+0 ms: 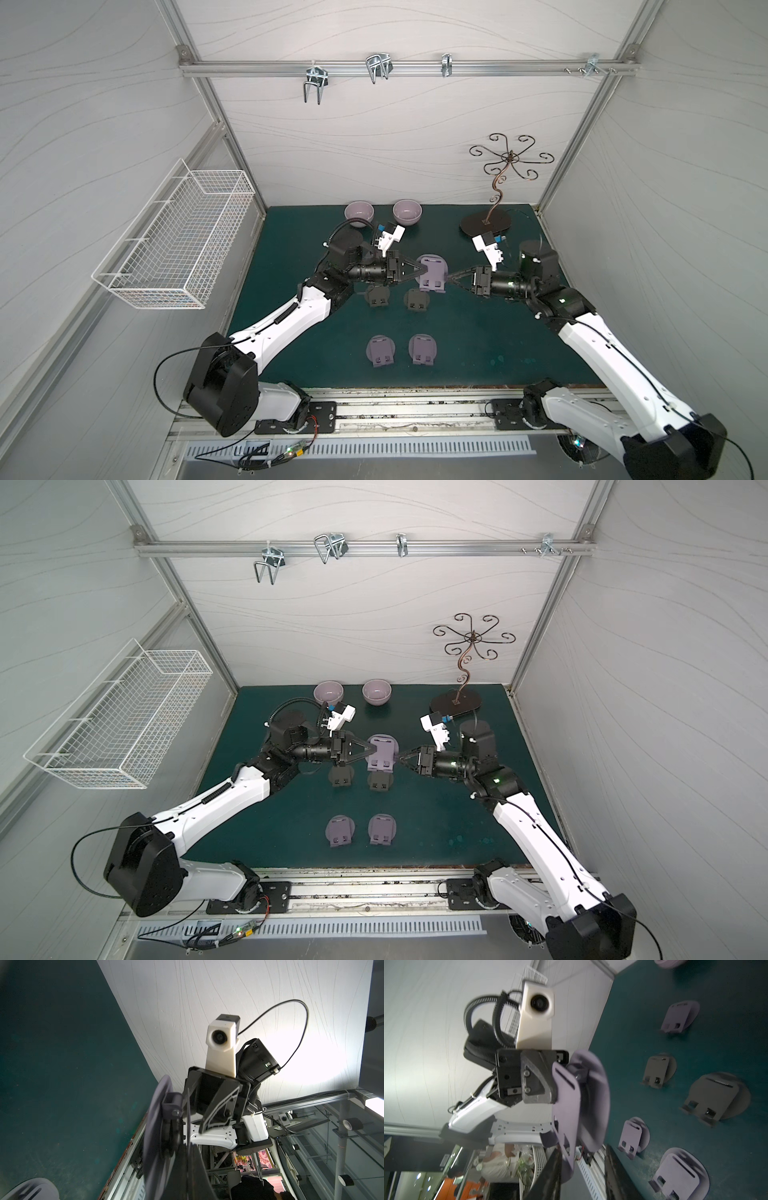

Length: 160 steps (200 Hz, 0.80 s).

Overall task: Open the phone stand
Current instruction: Pick up the phone stand at the center of the board, then open the phone stand.

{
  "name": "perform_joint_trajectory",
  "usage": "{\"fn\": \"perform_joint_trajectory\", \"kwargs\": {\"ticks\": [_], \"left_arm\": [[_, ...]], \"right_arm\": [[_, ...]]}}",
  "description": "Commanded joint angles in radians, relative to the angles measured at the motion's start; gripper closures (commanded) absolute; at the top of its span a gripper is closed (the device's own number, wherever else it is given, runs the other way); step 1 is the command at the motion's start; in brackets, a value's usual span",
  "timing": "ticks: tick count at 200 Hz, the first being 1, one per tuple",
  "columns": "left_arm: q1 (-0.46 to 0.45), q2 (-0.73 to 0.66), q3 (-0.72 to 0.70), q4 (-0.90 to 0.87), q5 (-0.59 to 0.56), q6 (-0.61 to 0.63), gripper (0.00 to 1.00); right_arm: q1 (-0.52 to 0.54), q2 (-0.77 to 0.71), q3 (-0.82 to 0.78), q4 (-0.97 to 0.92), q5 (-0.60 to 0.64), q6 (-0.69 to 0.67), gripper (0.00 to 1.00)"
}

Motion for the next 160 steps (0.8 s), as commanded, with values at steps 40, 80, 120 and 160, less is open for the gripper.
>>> {"fn": "perform_joint_trajectory", "kwargs": {"ticks": [40, 80, 120, 160], "left_arm": [[-0.009, -0.037, 0.021, 0.034, 0.007, 0.005, 1.0], [-0.019, -0.032, 0.029, 0.033, 0.002, 0.004, 1.0], [-0.024, -0.036, 0.041, 0.018, 0.003, 0.012, 1.0], [-0.026, -0.048, 0.045, -0.01, 0.002, 0.028, 1.0]], "right_arm": [[-0.073, -0.011, -0.029, 0.041, -0.111, 0.024, 0.62], [0.058, 0.011, -0.021, 0.064, -0.052, 0.011, 0.55], [0.089, 0.044, -0.037, 0.071, -0.031, 0.004, 0.58], [0.078, 0.044, -0.049, 0.082, -0.026, 0.014, 0.58]]}}
